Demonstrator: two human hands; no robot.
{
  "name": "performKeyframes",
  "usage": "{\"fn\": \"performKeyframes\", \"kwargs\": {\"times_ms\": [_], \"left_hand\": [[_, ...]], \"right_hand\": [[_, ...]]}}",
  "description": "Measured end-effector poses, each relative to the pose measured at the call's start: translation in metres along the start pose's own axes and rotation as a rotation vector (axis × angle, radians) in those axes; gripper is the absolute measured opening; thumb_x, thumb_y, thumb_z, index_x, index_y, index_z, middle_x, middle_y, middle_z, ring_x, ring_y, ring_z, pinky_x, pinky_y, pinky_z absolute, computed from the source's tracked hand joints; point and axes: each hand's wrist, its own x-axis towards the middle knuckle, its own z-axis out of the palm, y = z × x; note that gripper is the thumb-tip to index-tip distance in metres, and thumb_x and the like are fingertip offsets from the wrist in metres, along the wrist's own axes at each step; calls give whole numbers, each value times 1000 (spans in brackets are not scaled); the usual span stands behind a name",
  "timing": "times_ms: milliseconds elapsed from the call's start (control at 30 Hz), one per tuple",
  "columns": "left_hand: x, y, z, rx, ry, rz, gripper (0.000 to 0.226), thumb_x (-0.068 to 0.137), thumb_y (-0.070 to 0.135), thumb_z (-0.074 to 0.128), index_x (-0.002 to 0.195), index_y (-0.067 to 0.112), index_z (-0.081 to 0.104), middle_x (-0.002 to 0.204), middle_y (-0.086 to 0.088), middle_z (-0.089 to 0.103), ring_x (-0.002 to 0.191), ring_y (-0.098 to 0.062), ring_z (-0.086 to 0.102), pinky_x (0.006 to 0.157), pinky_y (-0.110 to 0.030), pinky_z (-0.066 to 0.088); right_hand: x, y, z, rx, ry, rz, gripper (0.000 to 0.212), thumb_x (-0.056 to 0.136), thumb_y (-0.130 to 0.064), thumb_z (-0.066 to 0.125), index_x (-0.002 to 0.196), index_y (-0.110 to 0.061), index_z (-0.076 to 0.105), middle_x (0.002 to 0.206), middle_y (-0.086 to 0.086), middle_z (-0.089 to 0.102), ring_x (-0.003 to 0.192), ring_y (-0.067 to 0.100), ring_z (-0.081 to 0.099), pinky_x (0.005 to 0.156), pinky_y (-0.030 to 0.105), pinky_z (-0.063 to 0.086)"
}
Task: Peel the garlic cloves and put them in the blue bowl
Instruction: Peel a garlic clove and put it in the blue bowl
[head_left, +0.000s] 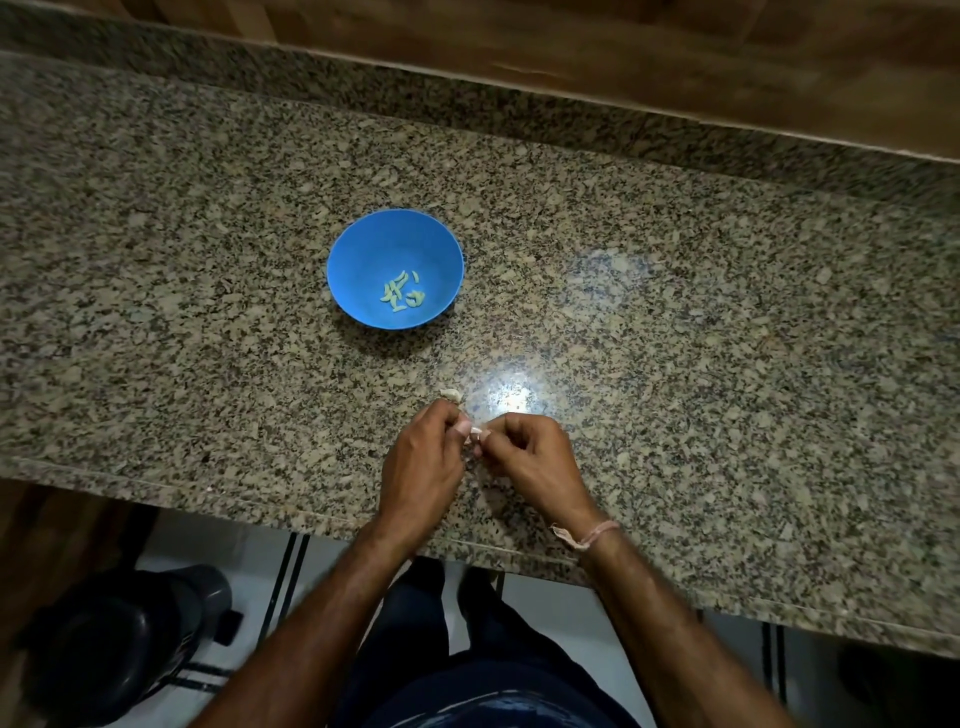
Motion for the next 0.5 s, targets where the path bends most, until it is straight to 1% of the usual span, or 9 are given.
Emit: {"fn": "performKeyframes", "kwargs": {"times_ms": [67, 100, 167, 200, 233, 267, 367, 433, 500], "left_hand": [[0, 6, -2, 2, -10, -21, 12, 106, 26, 55, 95, 21, 57, 82, 12, 56, 73, -3, 51, 58, -24, 31], [1, 6, 0, -53, -42, -85, 15, 106, 26, 57, 95, 18, 60, 81, 9, 58, 71, -4, 52, 58, -24, 32], [5, 6, 3, -388, -155, -348, 19, 106, 26, 57, 95, 12, 65, 80, 3, 61, 64, -8, 51, 55, -22, 35], [7, 7, 3, -571, -222, -479, 19, 106, 24, 57, 96, 10, 66, 78, 1, 59, 60, -8, 48, 52, -21, 35], [6, 8, 3, -660, -245, -538, 19, 106, 24, 57, 97, 10, 66, 78, 0, 58, 59, -8, 48, 51, -21, 36], [5, 9, 2, -602, -224, -487, 17, 106, 23, 58, 97, 11, 67, 80, 2, 61, 62, -8, 52, 54, -21, 38], [-1, 9, -1, -192, 3, -43, 13, 103, 16, 61, 90, 18, 61, 85, 9, 62, 77, -2, 57, 62, -14, 38], [0, 7, -1, -130, 64, 139, 20, 99, 8, 63, 87, 22, 56, 85, 11, 58, 79, -1, 55, 64, -12, 39], [3, -1, 2, -122, 66, 199, 24, 97, 5, 65, 87, 24, 54, 86, 12, 57, 79, 0, 54, 66, -10, 38]], "right_hand": [[0, 0, 0, -164, 66, -116, 16, 95, -18, 69, 79, -16, 72, 68, -2, 69, 60, 7, 62, 58, 22, 53], [0, -1, 0, -256, 100, -189, 17, 94, -17, 69, 77, -17, 70, 65, -6, 64, 57, 4, 56, 55, 18, 46], [0, 0, 0, -421, 158, -325, 18, 93, -19, 67, 75, -17, 64, 66, -7, 59, 58, 6, 53, 53, 20, 41], [0, 2, 1, -453, 177, -349, 18, 92, -21, 66, 75, -17, 63, 67, -6, 59, 59, 8, 54, 53, 23, 44], [0, 3, 1, -433, 186, -331, 18, 92, -22, 66, 75, -17, 63, 67, -5, 60, 60, 9, 54, 54, 24, 46], [-1, 2, 2, -349, 179, -266, 18, 92, -21, 68, 75, -17, 65, 67, -5, 62, 59, 7, 54, 54, 22, 46], [-2, -7, -2, 66, 72, 56, 14, 94, -13, 69, 84, -4, 72, 71, 2, 69, 61, 8, 60, 56, 19, 49], [-2, -11, -6, 302, -20, 225, 17, 98, -8, 64, 93, 6, 72, 73, 7, 70, 59, 12, 61, 56, 20, 51], [-3, -11, -9, 420, -64, 336, 21, 101, -11, 62, 96, 8, 71, 71, 6, 70, 58, 12, 60, 56, 19, 52]]}}
